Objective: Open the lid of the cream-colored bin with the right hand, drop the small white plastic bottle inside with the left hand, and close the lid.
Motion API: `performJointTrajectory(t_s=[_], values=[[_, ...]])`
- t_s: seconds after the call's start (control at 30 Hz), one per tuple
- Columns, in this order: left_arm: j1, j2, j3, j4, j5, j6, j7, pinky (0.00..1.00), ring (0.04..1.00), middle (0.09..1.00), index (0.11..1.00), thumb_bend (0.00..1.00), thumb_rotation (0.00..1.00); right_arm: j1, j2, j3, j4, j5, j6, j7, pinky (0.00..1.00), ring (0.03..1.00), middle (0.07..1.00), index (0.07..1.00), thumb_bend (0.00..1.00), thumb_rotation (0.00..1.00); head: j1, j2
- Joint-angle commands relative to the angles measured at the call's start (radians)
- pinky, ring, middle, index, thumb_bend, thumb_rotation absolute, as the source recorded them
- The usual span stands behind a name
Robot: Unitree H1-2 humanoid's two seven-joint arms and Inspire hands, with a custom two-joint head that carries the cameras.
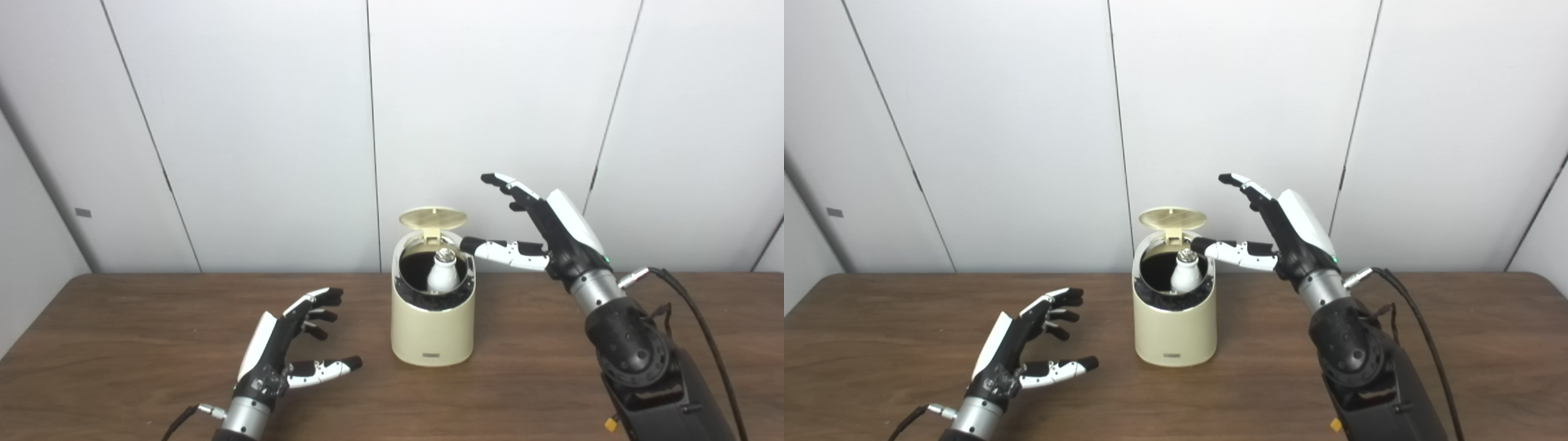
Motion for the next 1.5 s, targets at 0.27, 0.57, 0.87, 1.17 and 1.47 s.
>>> performJointTrajectory(t_s=[0.27, 0.57, 0.87, 1.17, 1.47], values=[[-0.028, -0.005, 0.003, -0.008, -0.003, 0.000, 0.015, 0.61, 0.734, 0.810, 0.835, 0.75, 0.10, -0.132, -0.067, 0.066, 0.036, -0.059, -0.041, 0.074, 0.83, 0.929, 0.920, 0.892, 0.66, 0.66, 0.012, 0.003], [-0.030, -0.009, 0.000, -0.015, 0.002, 0.004, 0.018, 0.60, 0.729, 0.806, 0.832, 0.76, 0.12, -0.191, -0.092, 0.120, 0.079, -0.092, -0.086, 0.112, 0.77, 0.895, 0.874, 0.846, 0.70, 0.60, 0.018, 0.009], [-0.031, -0.022, 0.005, -0.007, 0.001, 0.003, 0.030, 0.58, 0.721, 0.799, 0.823, 0.78, 0.14, -0.201, -0.093, 0.129, 0.050, -0.103, -0.094, 0.155, 0.77, 0.883, 0.827, 0.790, 0.69, 0.58, 0.028, 0.014], [-0.039, -0.022, 0.004, -0.005, -0.008, -0.002, 0.033, 0.56, 0.707, 0.800, 0.825, 0.77, 0.17, -0.188, -0.083, 0.142, 0.007, -0.123, -0.091, 0.173, 0.74, 0.850, 0.794, 0.752, 0.67, 0.59, 0.034, 0.020], [-0.042, -0.026, 0.005, -0.006, -0.008, 0.008, 0.036, 0.56, 0.708, 0.802, 0.828, 0.77, 0.18, -0.179, -0.083, 0.135, -0.027, -0.121, -0.066, 0.203, 0.79, 0.860, 0.797, 0.749, 0.67, 0.60, 0.034, 0.026]])
